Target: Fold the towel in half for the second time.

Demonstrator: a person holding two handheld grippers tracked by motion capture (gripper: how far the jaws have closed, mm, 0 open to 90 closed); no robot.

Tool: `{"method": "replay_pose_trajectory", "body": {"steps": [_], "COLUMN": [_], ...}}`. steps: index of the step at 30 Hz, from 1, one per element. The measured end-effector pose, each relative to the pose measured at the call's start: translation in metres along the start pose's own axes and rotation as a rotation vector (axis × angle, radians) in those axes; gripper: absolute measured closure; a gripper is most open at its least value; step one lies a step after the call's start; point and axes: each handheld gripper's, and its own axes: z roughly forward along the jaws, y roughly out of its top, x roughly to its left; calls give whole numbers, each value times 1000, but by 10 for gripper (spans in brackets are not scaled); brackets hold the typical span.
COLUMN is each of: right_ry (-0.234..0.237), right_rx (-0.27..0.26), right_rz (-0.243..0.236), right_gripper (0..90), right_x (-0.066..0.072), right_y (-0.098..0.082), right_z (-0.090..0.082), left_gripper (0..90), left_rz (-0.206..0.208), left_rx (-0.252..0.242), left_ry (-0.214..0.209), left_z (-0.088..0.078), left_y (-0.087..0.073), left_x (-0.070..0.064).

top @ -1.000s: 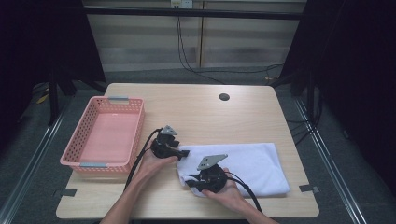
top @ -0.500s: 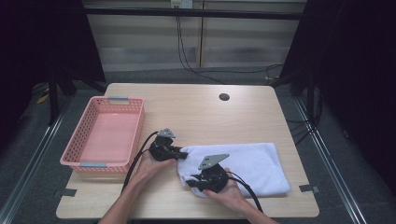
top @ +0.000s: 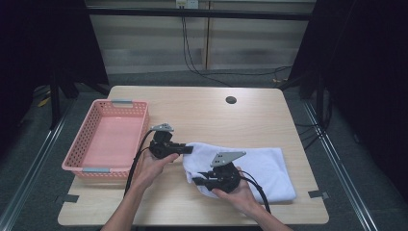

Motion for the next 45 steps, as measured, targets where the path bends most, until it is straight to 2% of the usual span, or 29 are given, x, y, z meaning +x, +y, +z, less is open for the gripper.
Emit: {"method": "replay_pose_trajectory", "body": {"steps": [2, 5, 9, 10, 11, 12, 13, 14, 18, 21, 22, 23, 25, 26, 29, 30, 32, 33, 35, 37, 39, 40, 45], "right_ry": [8, 16, 19, 20, 20, 24, 24, 27, 52, 56, 58, 58, 64, 70, 62, 51, 45, 45, 35, 21, 16, 0, -25], "right_rx": [7, 7, -15, -26, -26, -39, -39, -46, -67, -79, -84, -100, -112, -132, -133, -128, -129, -129, -139, -164, -172, -191, -201], "right_rz": [-2, -10, -14, -12, -12, -19, -19, -31, -43, -47, -49, -51, -47, -46, -51, -45, -30, -30, -16, 5, 16, 36, 62], "right_gripper": [767, 767, 767, 767, 767, 768, 768, 767, 768, 768, 768, 768, 768, 769, 769, 769, 769, 769, 769, 768, 768, 768, 767], "right_x": [3, 7, 10, 13, 13, 17, 17, 22, 30, 34, 36, 38, 38, 40, 41, 40, 36, 36, 32, 26, 23, 18, 7], "right_y": [0, 3, 10, 16, 16, 24, 24, 30, 40, 44, 46, 52, 55, 59, 58, 52, 44, 44, 38, 32, 30, 25, 14], "right_z": [3, 5, 6, 6, 6, 7, 7, 8, 10, 8, 8, 6, 5, 5, 7, 9, 8, 8, 3, -10, -14, -22, -33], "left_gripper": [798, 799, 799, 799, 798, 798, 798, 798, 798, 798, 798, 798, 798, 798, 798, 798, 798, 798, 797, 797, 797, 796, 795], "left_rz": [24, 24, 2, -2, -2, -7, -3, -7, -10, 8, 7, 14, 20, 40, 35, 31, 30, 30, 26, 44, 38, 38, 39], "left_rx": [23, 26, 2, -2, -2, -1, 2, -16, -27, -20, -24, -25, -25, -10, -9, 4, 12, 12, 7, 19, 19, 24, 40], "left_ry": [3, 23, 29, 33, 33, 38, 38, 28, 39, 43, 48, 77, 93, 107, 96, 95, 82, 82, 74, 69, 70, 65, 64], "left_z": [-8, -14, -23, -31, -31, -35, -39, -49, -58, -68, -72, -78, -80, -80, -74, -63, -53, -53, -45, -34, -30, -26, -2], "left_y": [4, 3, 5, 8, 8, 10, 11, 14, 17, 23, 26, 31, 33, 37, 37, 34, 34, 34, 36, 45, 48, 50, 55], "left_x": [-3, -5, -2, -2, -2, -1, -1, -2, -7, -10, -11, -15, -17, -20, -19, -19, -19, -19, -22, -27, -28, -29, -31]}}
